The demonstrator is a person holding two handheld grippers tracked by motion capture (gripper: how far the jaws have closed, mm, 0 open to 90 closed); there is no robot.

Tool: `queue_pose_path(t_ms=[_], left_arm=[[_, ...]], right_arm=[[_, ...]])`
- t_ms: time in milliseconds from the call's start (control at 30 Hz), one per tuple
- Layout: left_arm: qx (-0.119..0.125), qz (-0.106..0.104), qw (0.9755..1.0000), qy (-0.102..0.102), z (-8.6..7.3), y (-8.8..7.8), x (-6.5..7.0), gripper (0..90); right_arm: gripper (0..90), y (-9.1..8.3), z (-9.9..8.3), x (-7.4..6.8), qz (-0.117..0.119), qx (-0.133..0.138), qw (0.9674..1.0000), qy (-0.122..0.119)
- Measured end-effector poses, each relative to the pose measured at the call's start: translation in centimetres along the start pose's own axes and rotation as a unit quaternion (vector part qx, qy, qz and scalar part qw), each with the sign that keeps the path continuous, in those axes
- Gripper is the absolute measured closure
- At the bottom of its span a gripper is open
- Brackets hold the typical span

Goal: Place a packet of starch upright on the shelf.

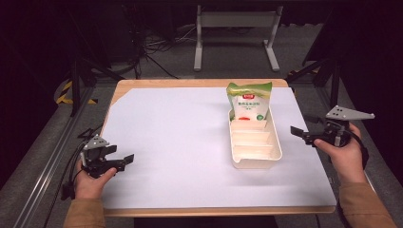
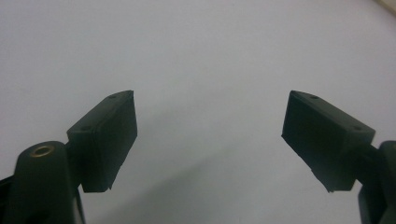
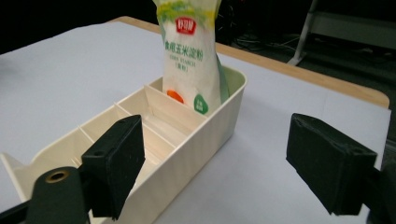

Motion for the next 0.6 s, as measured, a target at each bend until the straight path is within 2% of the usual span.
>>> queue_pose_path(t_ms=[133,200,267,600], left_arm=[[-0.001,-0.002,1.0000,-0.004,-0.1,0.1,0.1,18.7],[-0.002,-0.002,1.0000,-0.005,-0.1,0.1,0.1,18.7],[-0.005,0.000,1.0000,0.003,-0.1,0.1,0.0,18.6],[-0.009,-0.002,1.0000,0.002,-0.2,0.5,0.2,18.6]], right_arm=[[19.1,0.5,-1.9,0.2,-0.005,-0.010,0.9999,0.004],[18.9,0.6,-2.3,0.3,-0.007,-0.012,0.9999,0.003],[18.7,0.9,-3.4,0.5,-0.012,-0.020,0.9997,0.001],[18.6,2.2,-7.9,0.9,-0.010,-0.026,0.9988,0.041]])
Point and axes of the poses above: each handheld gripper's, and its own axes: y roughly forward along the jaws, z roughly out of its top, x roughly to its right, the point moved 7 cm from there along y, roughly forward along the jaws, and after that the axes turned 2 degrees about x, right-handed, at the moved point
